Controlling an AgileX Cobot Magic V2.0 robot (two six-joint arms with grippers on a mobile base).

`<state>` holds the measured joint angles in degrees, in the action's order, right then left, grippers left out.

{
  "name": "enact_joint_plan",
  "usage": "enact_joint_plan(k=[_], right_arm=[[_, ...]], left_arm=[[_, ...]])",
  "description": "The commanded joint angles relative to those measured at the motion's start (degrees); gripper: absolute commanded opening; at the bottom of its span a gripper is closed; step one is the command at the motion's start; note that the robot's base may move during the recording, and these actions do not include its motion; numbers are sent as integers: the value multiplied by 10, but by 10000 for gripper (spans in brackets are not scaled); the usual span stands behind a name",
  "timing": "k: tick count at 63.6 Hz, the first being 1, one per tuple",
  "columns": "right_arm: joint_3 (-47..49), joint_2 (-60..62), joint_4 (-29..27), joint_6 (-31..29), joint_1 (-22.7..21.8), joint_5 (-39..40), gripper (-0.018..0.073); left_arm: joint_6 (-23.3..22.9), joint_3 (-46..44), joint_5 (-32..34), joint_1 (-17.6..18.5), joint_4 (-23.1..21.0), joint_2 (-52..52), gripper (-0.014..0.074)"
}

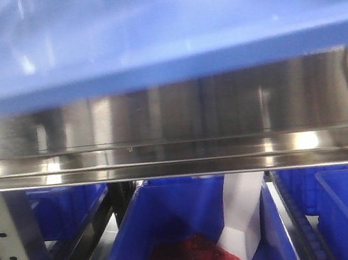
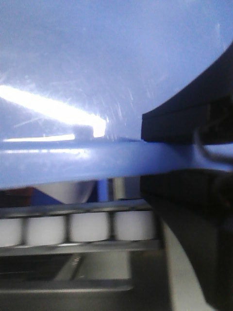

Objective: Grab blue tray and place on right shelf
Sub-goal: 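Carry the tray with both grippers toward the metal shelf rack, then raise the tray above the shelf edge and lower it onto the rollers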

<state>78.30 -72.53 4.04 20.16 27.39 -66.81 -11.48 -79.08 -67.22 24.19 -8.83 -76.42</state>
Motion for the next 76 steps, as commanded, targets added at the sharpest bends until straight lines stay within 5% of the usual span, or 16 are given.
enact_joint_plan(k=[1, 21, 47, 56, 68, 76], right_arm=[[54, 6, 3, -18, -6, 26, 65], [183, -111, 3, -18, -41, 7, 65], [196, -238, 6, -18, -47, 34, 71], [196, -250, 6, -18, -47, 35, 223], [198, -250, 12, -18, -47, 37, 650], [198, -244, 14, -18, -47, 35, 629]], left_arm=[[17, -77, 45, -7, 19, -7, -48], [46, -279, 6, -52, 28, -168, -48], [75, -296, 1, -77, 17, -272, -30], [92, -296, 5, -77, 8, -277, 160], [92, -303, 5, -77, 8, -276, 492], [92, -313, -1, -79, 9, -275, 549]])
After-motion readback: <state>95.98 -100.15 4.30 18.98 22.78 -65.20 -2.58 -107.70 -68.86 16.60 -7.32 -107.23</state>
